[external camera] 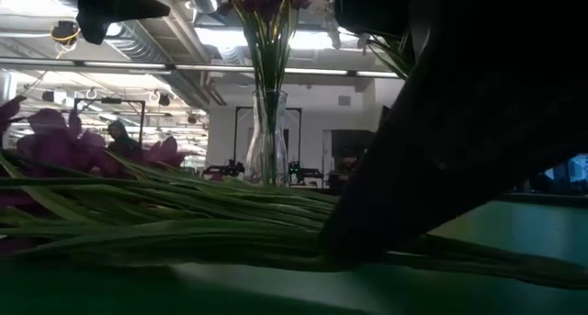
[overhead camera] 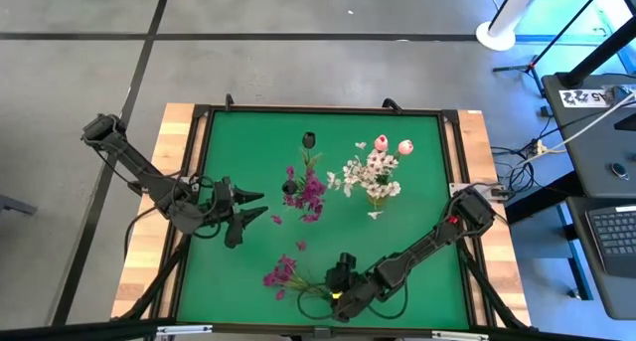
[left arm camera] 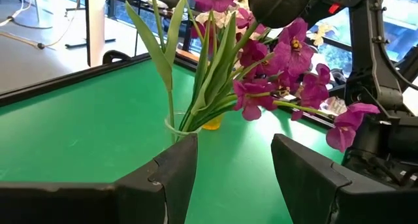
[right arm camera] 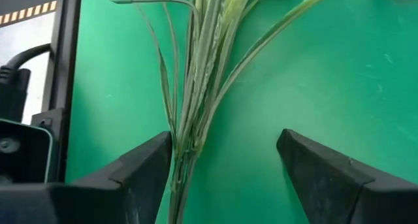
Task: Sort flowers into vase by color
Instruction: Put the violet flower into the transparent vase
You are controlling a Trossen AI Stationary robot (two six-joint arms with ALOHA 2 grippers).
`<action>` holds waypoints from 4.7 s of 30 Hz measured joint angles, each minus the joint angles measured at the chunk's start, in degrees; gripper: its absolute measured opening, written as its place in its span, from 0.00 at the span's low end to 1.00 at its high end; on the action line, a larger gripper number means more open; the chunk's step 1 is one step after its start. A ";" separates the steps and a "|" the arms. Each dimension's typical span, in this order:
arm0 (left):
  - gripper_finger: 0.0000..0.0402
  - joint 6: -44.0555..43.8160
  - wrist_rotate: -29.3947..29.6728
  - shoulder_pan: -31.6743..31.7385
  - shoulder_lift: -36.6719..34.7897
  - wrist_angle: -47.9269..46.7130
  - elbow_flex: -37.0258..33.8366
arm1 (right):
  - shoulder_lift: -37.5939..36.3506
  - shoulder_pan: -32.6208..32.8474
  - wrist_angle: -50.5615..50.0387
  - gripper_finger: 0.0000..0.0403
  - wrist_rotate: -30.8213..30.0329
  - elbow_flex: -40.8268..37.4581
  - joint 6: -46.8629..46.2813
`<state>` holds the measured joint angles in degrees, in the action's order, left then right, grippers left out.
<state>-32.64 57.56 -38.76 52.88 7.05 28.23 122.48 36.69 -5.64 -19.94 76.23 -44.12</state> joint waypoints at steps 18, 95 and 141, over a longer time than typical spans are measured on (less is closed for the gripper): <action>0.48 0.10 0.00 0.01 0.00 -0.18 0.00 | 0.26 -0.02 -1.95 0.22 -0.47 1.68 5.91; 0.48 31.42 -34.33 7.15 20.26 34.92 17.84 | -22.84 -6.49 31.75 0.06 -14.93 1.81 53.33; 0.01 70.01 27.08 -9.63 -0.46 35.85 17.79 | -33.88 14.47 15.86 0.68 -66.17 1.81 62.45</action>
<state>37.37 84.64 -48.39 52.42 42.90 46.02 88.60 51.16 10.22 -86.11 78.04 18.33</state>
